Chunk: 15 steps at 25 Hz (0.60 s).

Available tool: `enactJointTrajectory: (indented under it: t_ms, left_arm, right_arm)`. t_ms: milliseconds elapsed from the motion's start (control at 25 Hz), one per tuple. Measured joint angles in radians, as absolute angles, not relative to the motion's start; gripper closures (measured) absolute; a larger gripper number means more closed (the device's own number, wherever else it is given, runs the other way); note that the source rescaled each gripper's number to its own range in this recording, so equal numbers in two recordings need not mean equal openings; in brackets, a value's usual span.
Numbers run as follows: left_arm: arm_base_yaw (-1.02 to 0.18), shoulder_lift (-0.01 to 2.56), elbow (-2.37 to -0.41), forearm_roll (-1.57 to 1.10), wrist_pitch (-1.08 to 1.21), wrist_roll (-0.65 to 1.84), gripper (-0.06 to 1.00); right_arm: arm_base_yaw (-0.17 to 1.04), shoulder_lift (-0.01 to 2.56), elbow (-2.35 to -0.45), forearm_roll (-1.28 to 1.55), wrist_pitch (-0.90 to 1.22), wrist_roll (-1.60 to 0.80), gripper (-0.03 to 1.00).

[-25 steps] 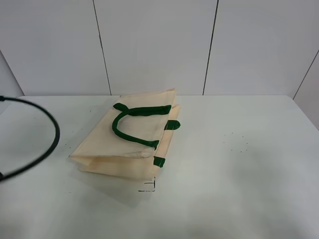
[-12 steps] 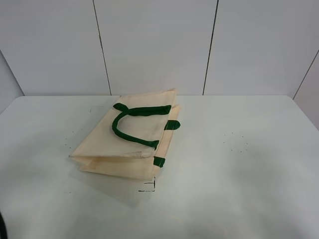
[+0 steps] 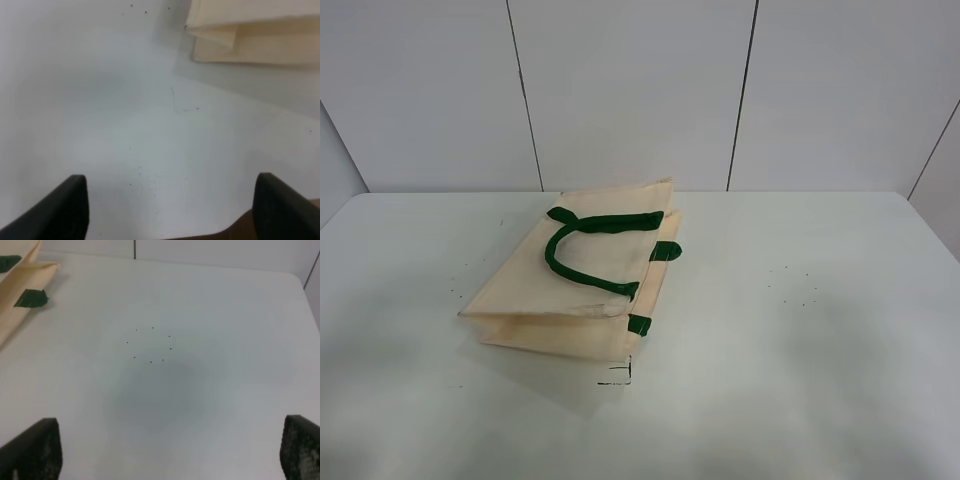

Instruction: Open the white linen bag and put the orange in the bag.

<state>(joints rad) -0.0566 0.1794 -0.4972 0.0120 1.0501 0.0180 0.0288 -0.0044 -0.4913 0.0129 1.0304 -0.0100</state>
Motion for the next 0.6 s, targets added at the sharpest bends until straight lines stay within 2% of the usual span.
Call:
enactJointTrajectory:
  t_ms: [320,600]
  left_arm:
    - [-0.016,0.175,-0.497,0.011,1.051,0.018,0.08]
    - [-0.035,0.081,-0.497,0.011,1.053,0.018,0.08]
  right_arm:
    - [0.029,-0.004,-0.491,0.013,1.03,-0.01,-0.03]
    - [0.029,-0.004,-0.491,0.013,1.03,-0.01,-0.03]
